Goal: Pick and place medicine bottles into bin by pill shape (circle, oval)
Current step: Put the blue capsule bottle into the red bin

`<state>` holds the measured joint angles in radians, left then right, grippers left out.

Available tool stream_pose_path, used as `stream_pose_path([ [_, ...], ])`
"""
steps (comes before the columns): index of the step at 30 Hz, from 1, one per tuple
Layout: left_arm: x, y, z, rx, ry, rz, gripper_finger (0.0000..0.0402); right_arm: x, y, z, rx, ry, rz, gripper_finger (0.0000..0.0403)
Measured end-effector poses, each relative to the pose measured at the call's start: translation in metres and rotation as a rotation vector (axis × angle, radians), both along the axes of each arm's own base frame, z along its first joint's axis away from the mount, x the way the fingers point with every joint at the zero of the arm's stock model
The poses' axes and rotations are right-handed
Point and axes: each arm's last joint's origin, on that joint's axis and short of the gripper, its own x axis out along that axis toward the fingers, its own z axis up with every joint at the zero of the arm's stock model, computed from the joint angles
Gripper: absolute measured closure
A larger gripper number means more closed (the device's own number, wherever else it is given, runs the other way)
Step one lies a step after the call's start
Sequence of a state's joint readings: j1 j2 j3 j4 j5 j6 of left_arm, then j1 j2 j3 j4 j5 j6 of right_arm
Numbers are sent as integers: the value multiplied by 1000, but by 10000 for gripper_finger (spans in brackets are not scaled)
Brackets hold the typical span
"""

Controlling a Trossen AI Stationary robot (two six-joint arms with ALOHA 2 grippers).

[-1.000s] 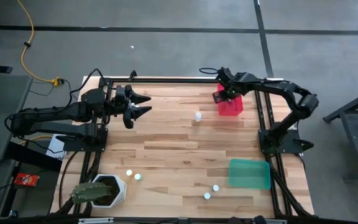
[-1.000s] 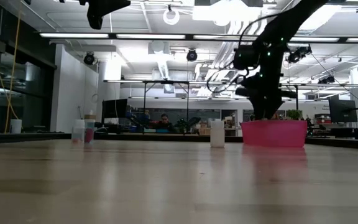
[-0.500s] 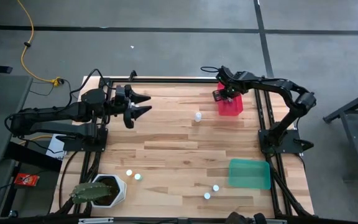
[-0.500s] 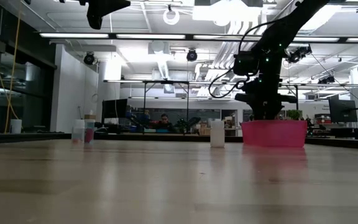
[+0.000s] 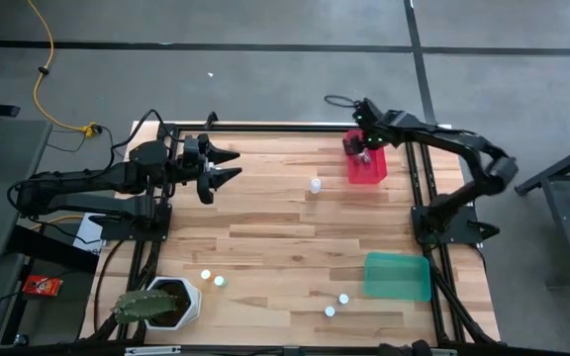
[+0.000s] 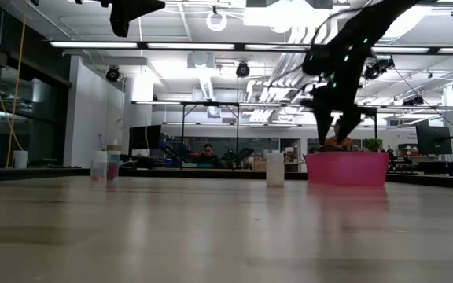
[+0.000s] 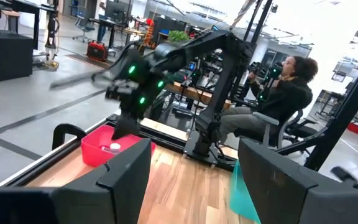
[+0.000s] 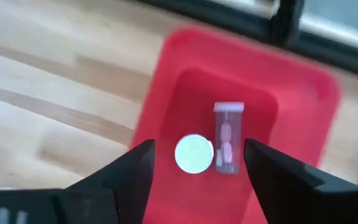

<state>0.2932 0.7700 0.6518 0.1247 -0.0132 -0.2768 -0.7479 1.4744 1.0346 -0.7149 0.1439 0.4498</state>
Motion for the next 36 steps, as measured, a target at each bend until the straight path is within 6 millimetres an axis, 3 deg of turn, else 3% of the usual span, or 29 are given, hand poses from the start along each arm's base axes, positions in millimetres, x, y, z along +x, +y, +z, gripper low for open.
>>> stream_pose_path([
  [3,0,0,0,0,0,-1,172,-5,16,31,-81,-129,53,156],
  [7,0,0,0,0,0,-1,172,2,58,58,-222,-503,212,156],
  [12,0,0,0,0,0,-2,172,7,114,57,-360,-975,418,156],
  [15,0,0,0,0,1,-11,172,3,137,57,-455,-1129,538,156],
  [21,0,-1,0,0,1,-36,172,-2,158,57,-531,-1146,678,156],
  [36,0,-1,-2,-7,24,-35,172,-1,158,58,-577,-1121,709,156],
])
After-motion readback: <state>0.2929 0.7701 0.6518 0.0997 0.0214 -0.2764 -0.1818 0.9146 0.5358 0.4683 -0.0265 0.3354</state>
